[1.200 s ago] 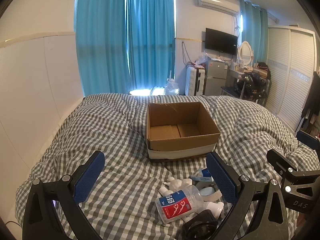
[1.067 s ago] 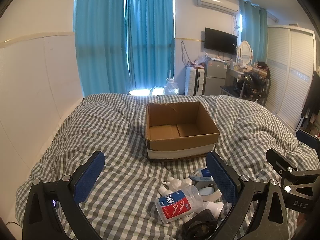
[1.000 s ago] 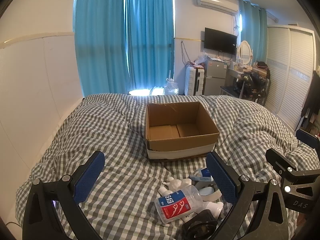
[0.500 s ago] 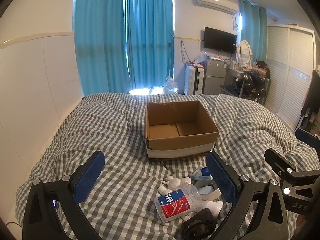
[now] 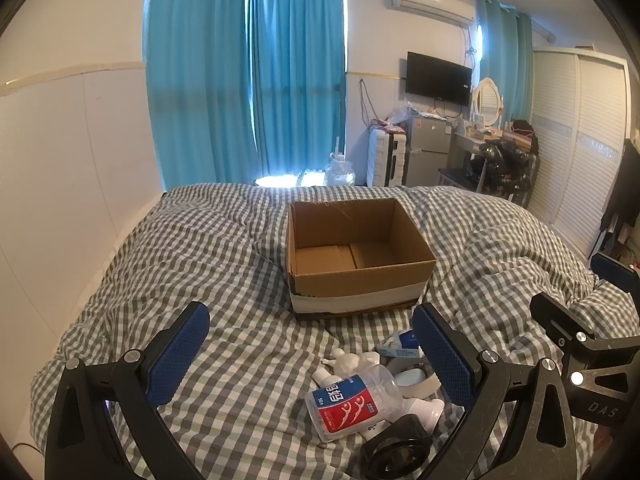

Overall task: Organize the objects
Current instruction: 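Move both tools toward the cluster of items in front of the box, then grasp the clear floss jar with the left tool while the right tool grasps the Vinda tissue pack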

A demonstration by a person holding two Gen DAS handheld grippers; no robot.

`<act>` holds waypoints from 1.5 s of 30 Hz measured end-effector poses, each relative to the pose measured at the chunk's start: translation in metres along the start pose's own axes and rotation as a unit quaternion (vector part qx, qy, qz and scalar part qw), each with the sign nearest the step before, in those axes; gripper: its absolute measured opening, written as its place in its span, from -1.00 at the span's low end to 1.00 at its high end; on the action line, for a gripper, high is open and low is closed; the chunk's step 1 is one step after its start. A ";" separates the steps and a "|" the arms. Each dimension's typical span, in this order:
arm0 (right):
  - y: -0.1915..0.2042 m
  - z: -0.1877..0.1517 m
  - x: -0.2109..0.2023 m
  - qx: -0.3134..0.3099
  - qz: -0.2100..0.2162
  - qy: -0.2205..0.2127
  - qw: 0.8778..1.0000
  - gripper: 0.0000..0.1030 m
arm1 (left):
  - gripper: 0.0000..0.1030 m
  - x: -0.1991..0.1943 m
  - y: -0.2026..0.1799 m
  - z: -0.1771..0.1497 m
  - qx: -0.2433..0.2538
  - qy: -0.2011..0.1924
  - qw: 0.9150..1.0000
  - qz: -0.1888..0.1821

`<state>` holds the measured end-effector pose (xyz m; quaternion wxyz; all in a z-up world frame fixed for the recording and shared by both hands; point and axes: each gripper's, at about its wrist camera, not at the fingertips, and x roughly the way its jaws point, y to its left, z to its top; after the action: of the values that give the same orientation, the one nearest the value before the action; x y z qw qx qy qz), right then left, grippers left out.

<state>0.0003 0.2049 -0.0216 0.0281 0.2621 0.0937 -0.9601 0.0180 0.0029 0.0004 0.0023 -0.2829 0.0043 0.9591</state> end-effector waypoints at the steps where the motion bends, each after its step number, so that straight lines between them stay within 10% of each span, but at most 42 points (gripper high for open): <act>1: 0.000 0.000 0.000 0.000 0.000 -0.001 1.000 0.99 | 1.00 0.000 0.000 0.001 0.000 0.000 1.000 -0.002; 18: -0.008 -0.015 0.030 0.001 0.010 0.034 0.999 0.99 | 1.00 0.044 -0.002 -0.024 -0.001 0.071 0.997 -0.016; 39: -0.011 -0.044 0.103 0.007 0.018 0.116 0.993 0.99 | 1.00 0.139 -0.029 -0.088 -0.011 0.242 0.967 -0.076; 45: -0.003 -0.047 0.122 -0.002 0.033 0.130 0.991 0.99 | 0.50 0.135 -0.023 -0.082 -0.015 0.234 0.968 -0.094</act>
<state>-0.0815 0.2166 -0.1227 0.0476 0.3879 0.0902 -0.9161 -0.0510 0.0256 -0.1421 0.0871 -0.4981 -0.0359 0.8620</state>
